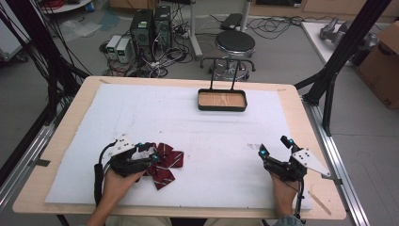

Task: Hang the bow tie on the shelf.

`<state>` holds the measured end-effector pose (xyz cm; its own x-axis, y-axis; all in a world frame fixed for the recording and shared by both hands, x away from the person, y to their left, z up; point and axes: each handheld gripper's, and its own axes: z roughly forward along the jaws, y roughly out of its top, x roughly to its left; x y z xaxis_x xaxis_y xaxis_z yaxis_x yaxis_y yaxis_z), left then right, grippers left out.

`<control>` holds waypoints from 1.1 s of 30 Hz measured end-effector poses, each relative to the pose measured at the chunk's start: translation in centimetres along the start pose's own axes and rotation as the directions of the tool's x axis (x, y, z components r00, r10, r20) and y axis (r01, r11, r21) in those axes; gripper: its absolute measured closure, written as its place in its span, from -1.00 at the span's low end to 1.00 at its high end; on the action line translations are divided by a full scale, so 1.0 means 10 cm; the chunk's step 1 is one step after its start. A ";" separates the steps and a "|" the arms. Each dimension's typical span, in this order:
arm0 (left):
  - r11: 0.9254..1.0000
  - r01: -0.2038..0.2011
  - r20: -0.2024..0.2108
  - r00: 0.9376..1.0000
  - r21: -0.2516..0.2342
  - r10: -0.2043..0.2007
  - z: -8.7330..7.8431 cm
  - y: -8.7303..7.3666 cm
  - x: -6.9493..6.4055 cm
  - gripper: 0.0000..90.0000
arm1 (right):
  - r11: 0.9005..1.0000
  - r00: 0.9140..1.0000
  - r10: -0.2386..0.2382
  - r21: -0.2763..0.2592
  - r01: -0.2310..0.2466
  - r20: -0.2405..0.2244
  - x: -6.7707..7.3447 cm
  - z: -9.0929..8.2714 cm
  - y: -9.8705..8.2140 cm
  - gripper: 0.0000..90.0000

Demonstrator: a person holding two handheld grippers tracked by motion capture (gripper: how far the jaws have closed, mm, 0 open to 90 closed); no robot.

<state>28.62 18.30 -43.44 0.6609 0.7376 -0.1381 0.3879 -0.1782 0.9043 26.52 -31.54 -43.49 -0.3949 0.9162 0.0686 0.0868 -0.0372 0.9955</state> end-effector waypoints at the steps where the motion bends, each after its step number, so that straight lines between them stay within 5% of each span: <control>1: 1.000 -0.004 0.005 1.000 0.013 0.004 0.02 0.00 -0.01 0.03 | 1.000 1.000 0.002 0.001 -0.002 0.000 0.00 0.00 0.00 -0.75; 6: 0.996 -0.012 0.001 1.000 0.094 0.012 0.11 -0.03 -0.07 0.14 | 1.000 1.000 0.000 0.000 0.000 -0.001 0.00 0.00 0.00 -0.75; 16: 0.983 -0.006 -0.031 0.999 0.182 0.012 0.18 -0.07 -0.07 0.31 | 1.000 1.000 0.002 0.001 -0.002 -0.003 0.00 0.00 0.00 -0.75; 24: 0.976 -0.004 -0.045 0.999 0.219 0.014 0.21 -0.07 -0.07 0.37 | 1.000 1.000 0.001 0.003 -0.001 -0.003 0.00 0.00 0.00 -0.75; 27: 0.972 -0.016 -0.039 0.999 0.234 0.025 0.21 -0.07 -0.08 0.53 | 1.000 1.000 0.001 0.002 -0.001 -0.003 0.00 0.00 0.00 -0.75; 33: 0.973 -0.037 -0.031 0.998 0.227 0.045 0.21 -0.07 -0.09 0.65 | 1.000 1.000 0.001 0.003 -0.001 -0.002 0.00 0.00 0.00 -0.75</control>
<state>29.07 16.42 -44.81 0.6577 0.7486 -0.0844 0.4988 -0.3487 0.7935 26.52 -31.52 -43.50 -0.3966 0.9153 0.0696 0.0897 -0.0368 0.9953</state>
